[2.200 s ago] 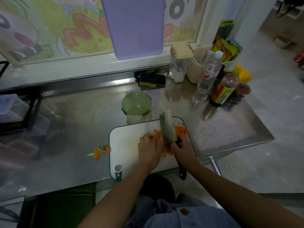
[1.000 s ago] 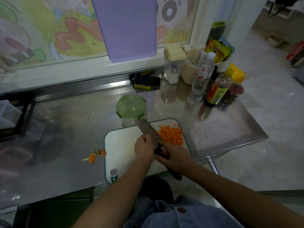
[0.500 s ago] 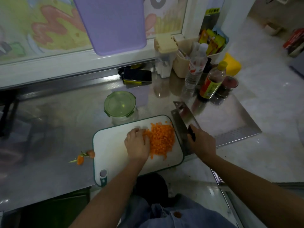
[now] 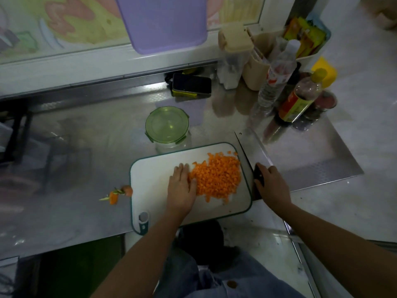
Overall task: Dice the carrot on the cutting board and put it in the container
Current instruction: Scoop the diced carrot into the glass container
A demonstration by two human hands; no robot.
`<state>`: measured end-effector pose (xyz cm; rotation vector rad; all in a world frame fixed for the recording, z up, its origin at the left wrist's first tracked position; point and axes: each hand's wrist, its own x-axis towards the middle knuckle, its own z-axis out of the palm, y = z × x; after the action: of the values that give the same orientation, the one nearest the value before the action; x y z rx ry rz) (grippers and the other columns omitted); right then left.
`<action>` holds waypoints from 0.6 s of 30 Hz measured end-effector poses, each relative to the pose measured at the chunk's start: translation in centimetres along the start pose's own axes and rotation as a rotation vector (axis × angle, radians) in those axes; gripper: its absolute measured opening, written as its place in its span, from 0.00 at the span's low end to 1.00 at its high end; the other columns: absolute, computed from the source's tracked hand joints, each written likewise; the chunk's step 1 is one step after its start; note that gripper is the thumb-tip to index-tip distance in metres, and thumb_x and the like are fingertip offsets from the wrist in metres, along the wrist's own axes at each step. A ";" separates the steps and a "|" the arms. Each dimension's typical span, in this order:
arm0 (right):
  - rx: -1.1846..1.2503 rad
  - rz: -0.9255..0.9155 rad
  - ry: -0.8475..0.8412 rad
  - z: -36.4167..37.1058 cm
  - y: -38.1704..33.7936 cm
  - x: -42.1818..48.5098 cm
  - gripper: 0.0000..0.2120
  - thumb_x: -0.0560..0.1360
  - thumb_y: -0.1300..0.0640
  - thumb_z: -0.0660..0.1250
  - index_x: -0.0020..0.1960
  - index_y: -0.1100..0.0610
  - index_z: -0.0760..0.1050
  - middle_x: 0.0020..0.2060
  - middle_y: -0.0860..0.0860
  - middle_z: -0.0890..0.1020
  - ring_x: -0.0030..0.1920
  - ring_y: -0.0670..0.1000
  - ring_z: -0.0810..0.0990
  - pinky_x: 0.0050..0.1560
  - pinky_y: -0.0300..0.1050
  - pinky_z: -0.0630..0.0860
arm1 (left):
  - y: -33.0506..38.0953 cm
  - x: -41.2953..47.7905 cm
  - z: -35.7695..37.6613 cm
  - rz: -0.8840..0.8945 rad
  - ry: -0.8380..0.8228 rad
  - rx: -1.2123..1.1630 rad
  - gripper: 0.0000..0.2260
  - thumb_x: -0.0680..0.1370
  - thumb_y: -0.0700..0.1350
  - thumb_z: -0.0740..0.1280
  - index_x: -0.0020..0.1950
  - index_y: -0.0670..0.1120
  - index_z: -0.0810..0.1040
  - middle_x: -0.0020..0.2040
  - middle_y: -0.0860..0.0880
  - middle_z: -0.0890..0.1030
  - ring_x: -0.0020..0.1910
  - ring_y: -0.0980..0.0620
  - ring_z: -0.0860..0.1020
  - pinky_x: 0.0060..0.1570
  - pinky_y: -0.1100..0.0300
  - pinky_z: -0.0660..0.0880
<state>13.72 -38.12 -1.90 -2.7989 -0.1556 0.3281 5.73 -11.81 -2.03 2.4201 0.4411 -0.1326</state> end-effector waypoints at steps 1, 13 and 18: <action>-0.001 -0.008 0.031 -0.2 -0.4 0.2 0.21 0.76 0.55 0.65 0.68 0.56 0.67 0.56 0.58 0.72 0.53 0.58 0.75 0.50 0.54 0.77 | -0.1 0.1 0.0 0.002 -0.004 -0.006 0.30 0.77 0.56 0.49 0.77 0.43 0.59 0.77 0.43 0.57 0.77 0.47 0.53 0.75 0.52 0.48; 0.198 -0.287 -0.163 3.1 -6.4 4.1 0.42 0.73 0.32 0.40 0.77 0.59 0.42 0.77 0.53 0.44 0.76 0.47 0.40 0.76 0.46 0.40 | -0.9 0.8 0.4 0.051 0.019 -0.076 0.28 0.79 0.54 0.48 0.77 0.43 0.58 0.78 0.47 0.56 0.77 0.51 0.49 0.75 0.59 0.42; 0.181 -0.331 -0.134 3.6 -7.6 2.3 0.41 0.74 0.31 0.35 0.77 0.57 0.41 0.74 0.47 0.40 0.76 0.45 0.38 0.71 0.36 0.30 | -1.1 0.6 0.6 0.050 0.024 -0.112 0.27 0.80 0.53 0.46 0.77 0.44 0.56 0.78 0.48 0.54 0.76 0.57 0.47 0.74 0.62 0.39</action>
<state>14.56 -29.58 -3.27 -2.5172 -0.5809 0.4235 5.94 -11.22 -3.31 2.3226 0.3878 -0.0552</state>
